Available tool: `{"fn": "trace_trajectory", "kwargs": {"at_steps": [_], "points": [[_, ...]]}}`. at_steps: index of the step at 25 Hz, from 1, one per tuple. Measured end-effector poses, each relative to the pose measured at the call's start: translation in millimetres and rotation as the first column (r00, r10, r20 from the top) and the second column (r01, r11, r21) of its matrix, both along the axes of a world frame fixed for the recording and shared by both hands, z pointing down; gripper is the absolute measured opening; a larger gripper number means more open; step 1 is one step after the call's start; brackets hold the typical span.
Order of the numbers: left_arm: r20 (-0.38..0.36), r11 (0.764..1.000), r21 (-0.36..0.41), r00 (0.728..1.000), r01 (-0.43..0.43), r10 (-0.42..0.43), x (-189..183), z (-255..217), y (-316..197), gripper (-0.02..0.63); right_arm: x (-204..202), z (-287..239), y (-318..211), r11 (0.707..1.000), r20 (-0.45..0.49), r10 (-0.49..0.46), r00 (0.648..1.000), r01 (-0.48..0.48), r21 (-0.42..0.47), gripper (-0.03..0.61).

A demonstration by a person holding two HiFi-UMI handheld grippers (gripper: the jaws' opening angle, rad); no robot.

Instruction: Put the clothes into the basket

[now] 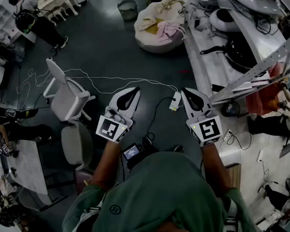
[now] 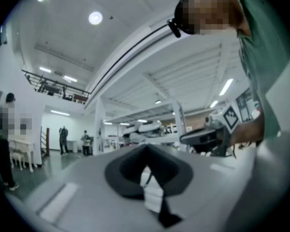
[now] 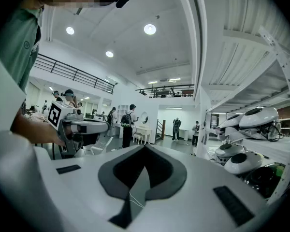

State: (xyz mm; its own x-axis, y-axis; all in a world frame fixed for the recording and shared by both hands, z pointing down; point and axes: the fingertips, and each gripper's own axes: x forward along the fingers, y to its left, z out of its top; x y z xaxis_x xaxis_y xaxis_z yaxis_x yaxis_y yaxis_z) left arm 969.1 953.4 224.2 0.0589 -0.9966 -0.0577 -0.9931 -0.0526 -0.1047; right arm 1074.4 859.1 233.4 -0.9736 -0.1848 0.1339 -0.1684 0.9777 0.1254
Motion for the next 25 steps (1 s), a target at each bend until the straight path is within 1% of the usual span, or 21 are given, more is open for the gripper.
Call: {"fn": "trace_trajectory", "kwargs": {"at_steps": [11,19,21,25], "points": [[-0.018,1.000,0.001,1.000,-0.001,0.001,-13.3,3.6,-1.5,0.005,-15.3,1.8,-1.7,1.000,0.003,0.003,1.000,-0.003,-0.008,0.005],[-0.024,1.000,-0.003,1.000,-0.001,0.001,-30.7,7.0,11.0,0.005,-32.6,-1.8,7.1,1.000,0.037,0.005,0.999,-0.004,-0.027,0.005],[-0.036,1.000,-0.008,0.999,0.004,-0.004,-38.2,11.4,13.1,0.005,-38.7,-0.7,7.3,0.999,0.041,0.007,0.999,-0.006,-0.034,0.005],[-0.087,0.999,-0.034,0.996,-0.004,0.001,-57.5,22.4,15.3,0.005,-51.7,3.4,11.5,0.998,0.024,0.019,1.000,-0.018,-0.053,0.005]]}}
